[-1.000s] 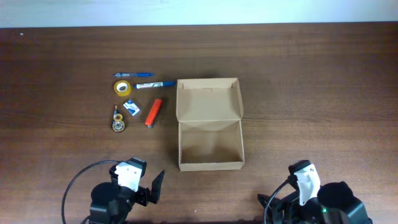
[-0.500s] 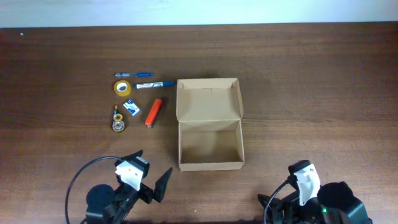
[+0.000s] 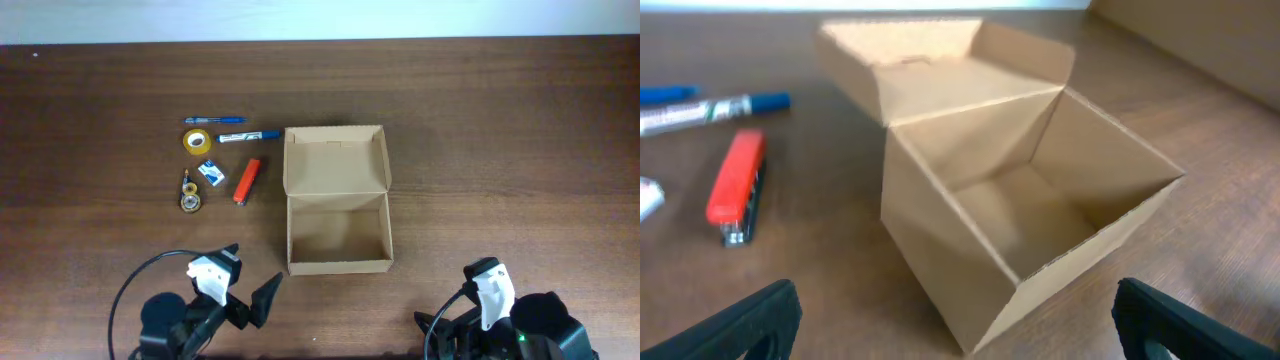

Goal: Pack container
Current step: 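Move the left gripper toward the red stapler, then grasp the red stapler with the left gripper and lift it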

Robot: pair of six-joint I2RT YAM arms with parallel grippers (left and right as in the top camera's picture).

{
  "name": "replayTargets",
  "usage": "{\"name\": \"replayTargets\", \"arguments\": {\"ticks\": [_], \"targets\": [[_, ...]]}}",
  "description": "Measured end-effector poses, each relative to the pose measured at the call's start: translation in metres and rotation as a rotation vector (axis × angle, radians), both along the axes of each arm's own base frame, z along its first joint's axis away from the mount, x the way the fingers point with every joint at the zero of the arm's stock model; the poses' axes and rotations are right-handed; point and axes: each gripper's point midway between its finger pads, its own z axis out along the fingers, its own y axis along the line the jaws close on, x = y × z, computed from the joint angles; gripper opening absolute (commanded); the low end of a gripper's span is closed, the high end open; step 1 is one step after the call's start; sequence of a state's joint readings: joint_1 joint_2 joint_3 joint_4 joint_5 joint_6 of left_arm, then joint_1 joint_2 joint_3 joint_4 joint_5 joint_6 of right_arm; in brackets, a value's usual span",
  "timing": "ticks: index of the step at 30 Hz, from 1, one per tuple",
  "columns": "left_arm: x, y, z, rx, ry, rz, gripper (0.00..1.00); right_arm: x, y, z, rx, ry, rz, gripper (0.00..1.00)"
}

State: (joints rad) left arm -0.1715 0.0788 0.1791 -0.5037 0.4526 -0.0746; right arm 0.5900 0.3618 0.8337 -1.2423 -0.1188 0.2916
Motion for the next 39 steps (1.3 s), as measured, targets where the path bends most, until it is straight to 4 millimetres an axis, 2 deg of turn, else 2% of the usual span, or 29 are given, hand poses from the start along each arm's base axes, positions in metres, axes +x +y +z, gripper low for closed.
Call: {"name": "replayTargets", "arguments": {"ticks": [5, 12, 19, 25, 30, 39], "targets": [[0.011, 0.013, -0.010, 0.038, 0.087, 0.095, 0.99, 0.000, 0.000, 0.000, 0.000, 0.001, 0.000, 0.99], [0.041, 0.033, 0.026, 0.145, 0.107, 0.208, 0.99, 0.000, 0.000, -0.001, -0.002, 0.003, 0.001, 0.99], [0.080, 0.037, 0.034, 0.283, 0.208, 0.213, 0.99, 0.000, 0.000, -0.002, -0.004, 0.006, 0.001, 0.99], [0.117, 0.042, 0.028, 0.423, 0.292, 0.163, 0.99, -0.001, 0.000, -0.001, -0.002, 0.007, 0.003, 0.99], [0.146, 0.049, 0.019, 0.498, 0.315, 0.054, 0.99, -0.001, 0.000, -0.001, -0.002, 0.007, 0.003, 0.99], [0.169, 0.049, -0.014, 0.499, 0.334, -0.053, 0.99, -0.001, 0.000, -0.001, -0.002, 0.007, 0.003, 0.99]]}}
